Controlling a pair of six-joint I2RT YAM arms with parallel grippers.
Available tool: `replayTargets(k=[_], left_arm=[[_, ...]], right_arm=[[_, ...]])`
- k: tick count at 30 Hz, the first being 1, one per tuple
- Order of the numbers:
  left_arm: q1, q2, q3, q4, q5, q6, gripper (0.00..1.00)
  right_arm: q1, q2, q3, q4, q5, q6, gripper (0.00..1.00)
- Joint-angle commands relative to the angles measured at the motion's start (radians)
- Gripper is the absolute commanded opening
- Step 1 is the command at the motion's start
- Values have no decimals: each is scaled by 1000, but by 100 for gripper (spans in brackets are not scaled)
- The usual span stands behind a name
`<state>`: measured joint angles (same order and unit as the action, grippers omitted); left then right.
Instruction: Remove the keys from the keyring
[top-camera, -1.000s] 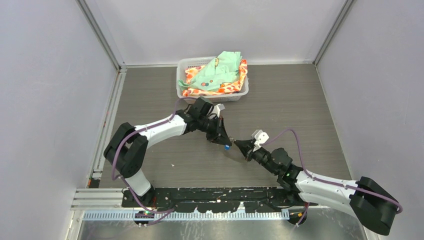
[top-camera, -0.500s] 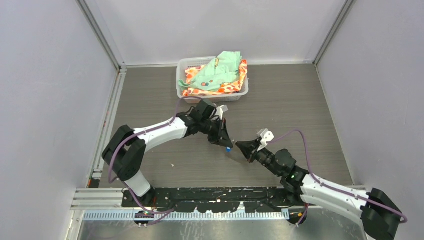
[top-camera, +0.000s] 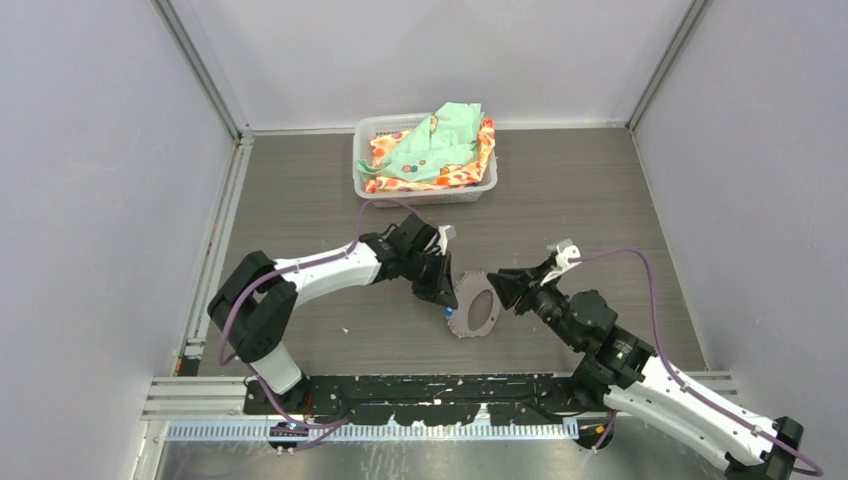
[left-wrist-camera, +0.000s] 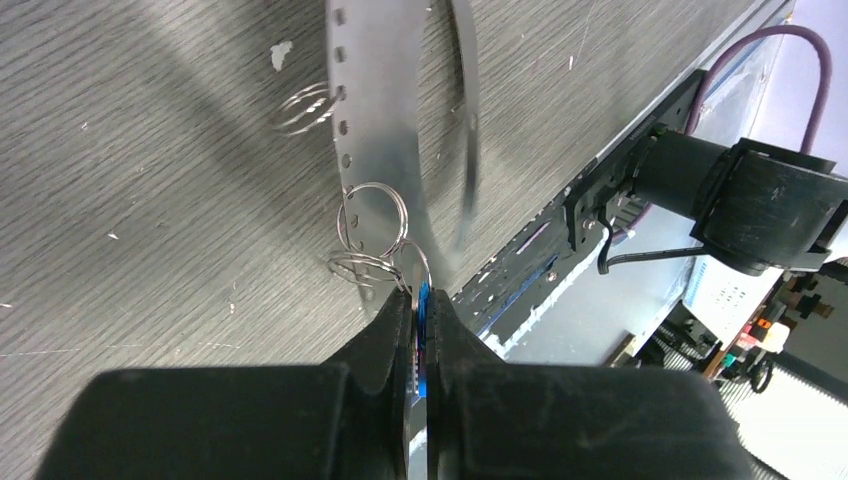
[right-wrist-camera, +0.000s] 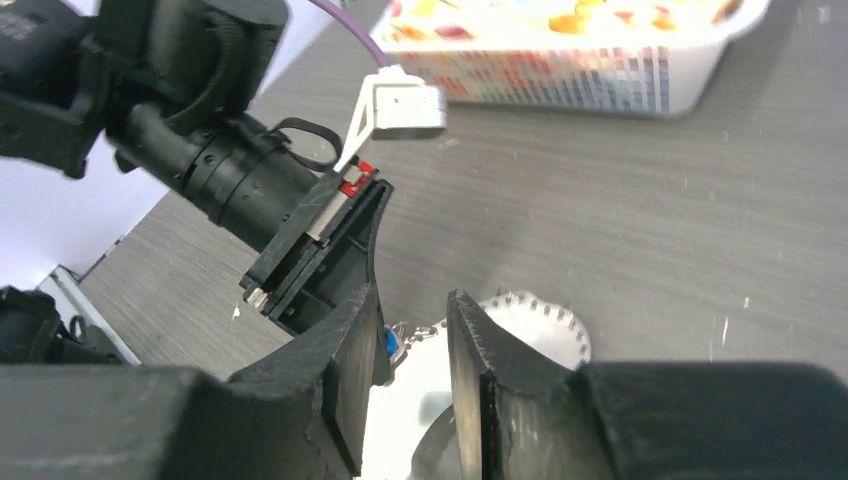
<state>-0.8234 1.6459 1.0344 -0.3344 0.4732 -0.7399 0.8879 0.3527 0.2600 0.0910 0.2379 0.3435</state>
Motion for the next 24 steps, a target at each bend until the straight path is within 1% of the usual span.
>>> replayTargets(k=[1, 3, 5, 6, 7, 9, 11, 14, 17, 21, 24], left_arm=[[-3, -34, -10, 9, -23, 53, 1], [-3, -52, -26, 6, -58, 88, 1], [-3, -50, -41, -24, -130, 122, 1], [2, -39, -56, -12, -147, 125, 1], [7, -27, -86, 30, -137, 117, 0], [9, -13, -167, 171, -125, 69, 0], [9, -1, -259, 299, -124, 8, 1], [10, 47, -328, 423, -99, -67, 1], [9, 89, -424, 647, -80, -173, 1], [9, 133, -479, 757, -93, -227, 0], [9, 169, -499, 810, -109, -260, 1]], right_arm=[[2, 113, 156, -271, 113, 228, 39], [2, 201, 212, -348, 150, 329, 45], [0, 320, 259, -382, 163, 406, 43], [-1, 369, 289, -403, 172, 447, 42], [-4, 420, 312, -400, 160, 473, 43], [-17, 514, 358, -411, 137, 546, 43], [-51, 595, 393, -426, 72, 620, 45], [-111, 674, 417, -436, -30, 724, 44], [-131, 731, 455, -485, -53, 811, 45], [-132, 823, 489, -514, -124, 939, 44], [-132, 883, 472, -503, -172, 1037, 43]])
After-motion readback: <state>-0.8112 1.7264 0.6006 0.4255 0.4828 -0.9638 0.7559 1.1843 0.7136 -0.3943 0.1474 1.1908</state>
